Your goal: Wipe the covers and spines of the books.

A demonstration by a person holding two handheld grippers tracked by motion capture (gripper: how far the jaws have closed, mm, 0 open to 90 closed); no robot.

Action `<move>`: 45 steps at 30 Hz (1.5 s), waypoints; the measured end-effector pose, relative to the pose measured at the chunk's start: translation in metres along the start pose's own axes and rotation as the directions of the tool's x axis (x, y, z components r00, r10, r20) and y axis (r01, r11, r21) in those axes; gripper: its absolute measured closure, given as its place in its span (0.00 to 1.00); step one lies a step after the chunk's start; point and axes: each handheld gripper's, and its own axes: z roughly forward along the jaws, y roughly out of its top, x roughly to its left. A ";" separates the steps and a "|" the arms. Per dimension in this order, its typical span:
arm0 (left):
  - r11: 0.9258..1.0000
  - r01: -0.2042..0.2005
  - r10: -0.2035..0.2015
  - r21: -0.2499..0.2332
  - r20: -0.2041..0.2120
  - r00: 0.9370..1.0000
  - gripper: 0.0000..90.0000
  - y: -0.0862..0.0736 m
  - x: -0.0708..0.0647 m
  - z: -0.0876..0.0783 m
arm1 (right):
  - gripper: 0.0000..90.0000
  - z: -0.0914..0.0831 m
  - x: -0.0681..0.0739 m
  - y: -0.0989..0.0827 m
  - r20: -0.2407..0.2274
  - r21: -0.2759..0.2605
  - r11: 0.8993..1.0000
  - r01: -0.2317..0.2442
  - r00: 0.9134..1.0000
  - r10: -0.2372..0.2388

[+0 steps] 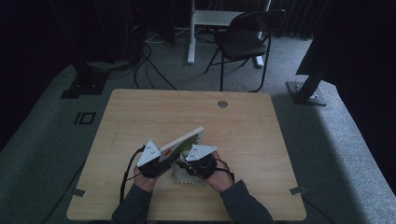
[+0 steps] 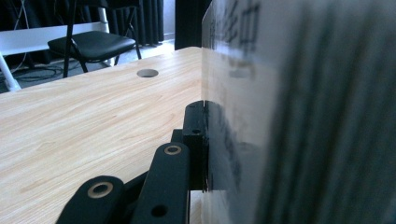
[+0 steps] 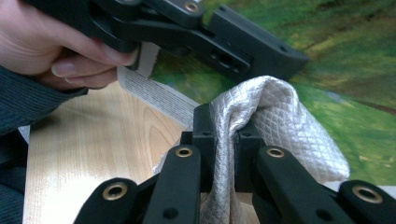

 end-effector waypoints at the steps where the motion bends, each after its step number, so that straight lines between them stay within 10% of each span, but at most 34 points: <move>1: 1.000 0.001 -0.001 0.000 -0.001 1.000 0.87 0.000 0.000 0.001 | 0.93 0.000 0.000 0.000 -0.002 -0.002 1.000 0.001 1.000 -0.001; 45: 0.997 0.053 -0.054 -0.062 -0.013 0.998 0.87 0.014 0.001 0.020 | 0.93 0.012 0.009 0.000 -0.081 0.015 1.000 0.009 0.997 -0.008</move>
